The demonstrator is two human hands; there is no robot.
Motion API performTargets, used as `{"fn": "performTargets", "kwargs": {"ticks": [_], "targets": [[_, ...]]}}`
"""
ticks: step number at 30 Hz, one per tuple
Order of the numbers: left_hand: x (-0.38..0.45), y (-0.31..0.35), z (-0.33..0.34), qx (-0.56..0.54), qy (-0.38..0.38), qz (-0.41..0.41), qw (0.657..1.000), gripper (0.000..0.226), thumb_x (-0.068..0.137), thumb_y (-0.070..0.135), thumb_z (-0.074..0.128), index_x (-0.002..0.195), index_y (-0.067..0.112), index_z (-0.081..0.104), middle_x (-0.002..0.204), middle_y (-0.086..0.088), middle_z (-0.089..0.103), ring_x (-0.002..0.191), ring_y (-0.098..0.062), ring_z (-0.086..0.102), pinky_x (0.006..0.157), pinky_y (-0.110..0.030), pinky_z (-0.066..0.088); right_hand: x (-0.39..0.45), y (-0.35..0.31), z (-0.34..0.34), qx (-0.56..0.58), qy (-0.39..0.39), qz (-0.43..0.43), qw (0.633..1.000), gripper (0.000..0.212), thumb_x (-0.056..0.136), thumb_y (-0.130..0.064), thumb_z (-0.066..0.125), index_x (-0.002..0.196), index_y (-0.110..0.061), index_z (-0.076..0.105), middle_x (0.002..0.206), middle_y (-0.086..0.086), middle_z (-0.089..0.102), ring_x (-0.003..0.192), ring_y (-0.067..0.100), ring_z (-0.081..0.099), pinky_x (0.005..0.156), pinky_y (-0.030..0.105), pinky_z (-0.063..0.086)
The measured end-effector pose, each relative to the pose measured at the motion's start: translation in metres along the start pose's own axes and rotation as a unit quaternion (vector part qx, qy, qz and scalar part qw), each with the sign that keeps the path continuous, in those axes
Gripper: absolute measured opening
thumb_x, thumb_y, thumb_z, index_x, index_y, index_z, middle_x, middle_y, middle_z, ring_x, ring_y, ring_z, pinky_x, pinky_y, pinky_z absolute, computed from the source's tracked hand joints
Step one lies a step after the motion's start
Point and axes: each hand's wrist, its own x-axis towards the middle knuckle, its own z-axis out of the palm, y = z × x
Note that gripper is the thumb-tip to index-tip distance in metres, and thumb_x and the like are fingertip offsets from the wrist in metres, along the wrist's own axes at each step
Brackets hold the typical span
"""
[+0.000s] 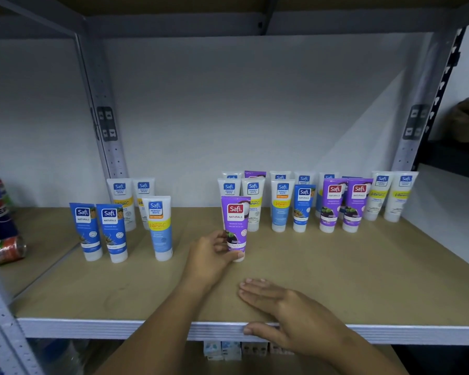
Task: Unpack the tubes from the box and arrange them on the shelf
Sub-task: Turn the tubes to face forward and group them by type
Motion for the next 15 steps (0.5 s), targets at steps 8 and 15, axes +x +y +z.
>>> {"fn": "performTargets", "kwargs": {"ticks": [8, 15], "targets": [[-0.006, 0.004, -0.001, 0.000, -0.001, 0.001, 1.000, 0.047, 0.066, 0.011, 0.089, 0.108, 0.013, 0.068, 0.092, 0.004, 0.077, 0.082, -0.004, 0.073, 0.073, -0.013, 0.053, 0.002, -0.003, -0.003, 0.002, -0.008, 0.005, 1.000, 0.071, 0.091, -0.069, 0.043, 0.150, -0.030, 0.036, 0.157, -0.016, 0.029, 0.144, -0.011, 0.014, 0.121, 0.018, 0.014], [-0.013, 0.024, -0.008, -0.081, 0.029, 0.019, 0.996, 0.052, 0.074, 0.018, 0.085, 0.120, 0.016, 0.062, 0.112, 0.006, 0.072, 0.100, 0.001, 0.069, 0.083, -0.012, 0.053, 0.005, -0.008, -0.028, 0.099, 0.027, 0.035, 0.994, 0.062, 0.090, -0.068, 0.048, 0.141, -0.033, 0.050, 0.147, -0.020, 0.046, 0.134, -0.017, 0.033, 0.115, 0.015, 0.027]]}}
